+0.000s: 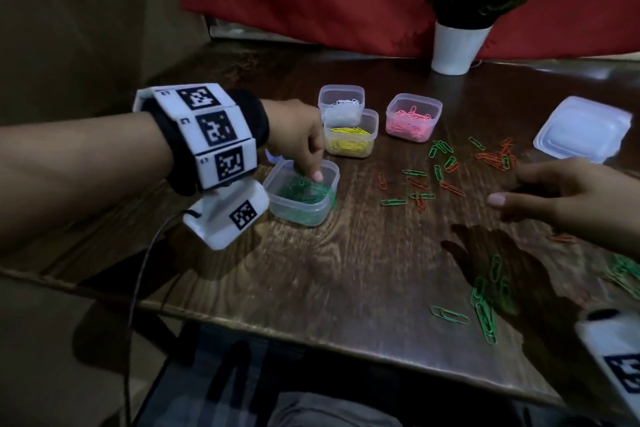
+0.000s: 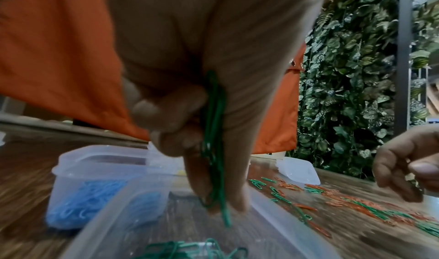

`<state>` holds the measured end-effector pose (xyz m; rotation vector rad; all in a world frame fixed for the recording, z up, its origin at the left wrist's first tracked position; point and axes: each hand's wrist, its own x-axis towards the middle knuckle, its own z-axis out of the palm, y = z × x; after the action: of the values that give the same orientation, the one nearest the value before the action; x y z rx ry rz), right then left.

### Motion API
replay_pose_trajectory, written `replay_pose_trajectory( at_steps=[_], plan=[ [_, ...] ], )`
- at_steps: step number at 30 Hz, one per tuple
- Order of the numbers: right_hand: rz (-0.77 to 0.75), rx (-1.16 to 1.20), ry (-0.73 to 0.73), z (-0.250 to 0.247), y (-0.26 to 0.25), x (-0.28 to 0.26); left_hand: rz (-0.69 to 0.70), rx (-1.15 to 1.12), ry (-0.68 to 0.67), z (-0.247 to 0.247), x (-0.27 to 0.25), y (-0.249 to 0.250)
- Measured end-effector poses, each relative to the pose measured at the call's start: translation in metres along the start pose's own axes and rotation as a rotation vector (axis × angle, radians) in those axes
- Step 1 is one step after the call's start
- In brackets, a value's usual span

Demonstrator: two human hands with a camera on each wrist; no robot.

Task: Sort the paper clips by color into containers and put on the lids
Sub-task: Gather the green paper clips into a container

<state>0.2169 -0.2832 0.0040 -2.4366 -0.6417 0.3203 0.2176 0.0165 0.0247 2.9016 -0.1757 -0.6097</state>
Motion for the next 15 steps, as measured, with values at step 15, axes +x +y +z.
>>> replay_pose_trajectory(
  at_steps=[15],
  plan=[
    [-0.185,-0.434,-0.279,0.078,-0.089,0.064,0.082,-0.244,0.213,0.003,-0.008,-0.011]
  ],
)
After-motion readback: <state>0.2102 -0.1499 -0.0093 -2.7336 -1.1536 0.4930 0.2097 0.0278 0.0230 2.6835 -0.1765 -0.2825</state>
